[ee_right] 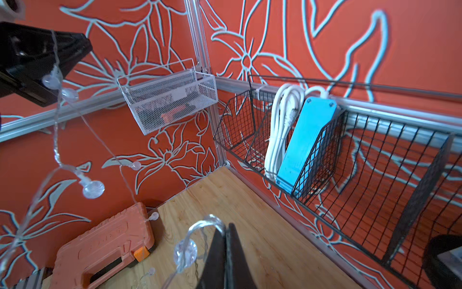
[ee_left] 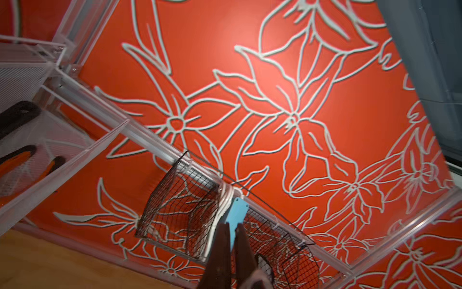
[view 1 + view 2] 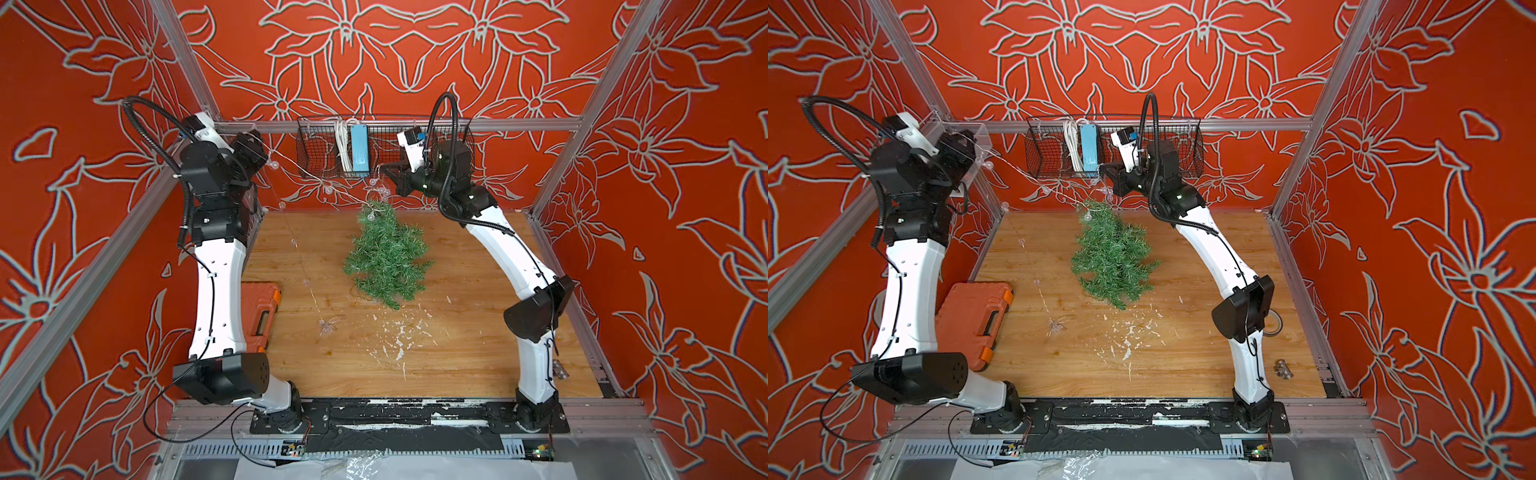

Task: Remove string lights from the small christmas tree
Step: Remove the light string from the Christmas tree.

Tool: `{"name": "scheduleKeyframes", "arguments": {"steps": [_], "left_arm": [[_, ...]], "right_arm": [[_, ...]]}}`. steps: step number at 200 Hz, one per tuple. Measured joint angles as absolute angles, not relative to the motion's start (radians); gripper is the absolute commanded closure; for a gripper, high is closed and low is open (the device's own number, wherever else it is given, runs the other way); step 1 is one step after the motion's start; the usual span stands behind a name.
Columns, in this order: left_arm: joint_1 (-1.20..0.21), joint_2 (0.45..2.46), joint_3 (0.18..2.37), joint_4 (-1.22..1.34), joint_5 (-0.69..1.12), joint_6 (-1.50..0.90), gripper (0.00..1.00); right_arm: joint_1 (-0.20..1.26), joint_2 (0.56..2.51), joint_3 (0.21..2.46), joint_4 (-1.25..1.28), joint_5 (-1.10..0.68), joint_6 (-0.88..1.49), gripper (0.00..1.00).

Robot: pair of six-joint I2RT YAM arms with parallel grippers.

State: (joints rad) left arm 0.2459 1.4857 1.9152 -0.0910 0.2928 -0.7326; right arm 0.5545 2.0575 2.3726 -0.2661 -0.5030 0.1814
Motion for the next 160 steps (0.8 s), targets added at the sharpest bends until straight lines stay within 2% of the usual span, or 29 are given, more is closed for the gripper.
{"name": "scheduleKeyframes", "arguments": {"steps": [37, 77, 90, 119, 160], "left_arm": [[0.243, 1.489, 2.121, -0.016, 0.360, -0.809, 1.00], [0.243, 1.482, 2.139, 0.078, 0.427, -0.882, 1.00], [0.242, 1.489, 2.136, 0.078, 0.434, -0.884, 1.00], [0.242, 1.487, 2.055, 0.085, 0.452, -0.876, 1.00], [0.242, 1.477, 1.792, 0.143, 0.541, -0.850, 1.00]], "right_arm": [[0.550, 2.057, 2.411, -0.239, -0.515, 0.189, 1.00], [0.548, 2.057, 2.413, -0.211, -0.541, 0.210, 1.00], [0.546, 2.090, 2.509, -0.249, -0.542, 0.217, 1.00], [0.538, 2.202, 2.789, -0.311, -0.569, 0.240, 1.00], [0.537, 2.210, 2.723, -0.312, -0.621, 0.280, 1.00]]}}
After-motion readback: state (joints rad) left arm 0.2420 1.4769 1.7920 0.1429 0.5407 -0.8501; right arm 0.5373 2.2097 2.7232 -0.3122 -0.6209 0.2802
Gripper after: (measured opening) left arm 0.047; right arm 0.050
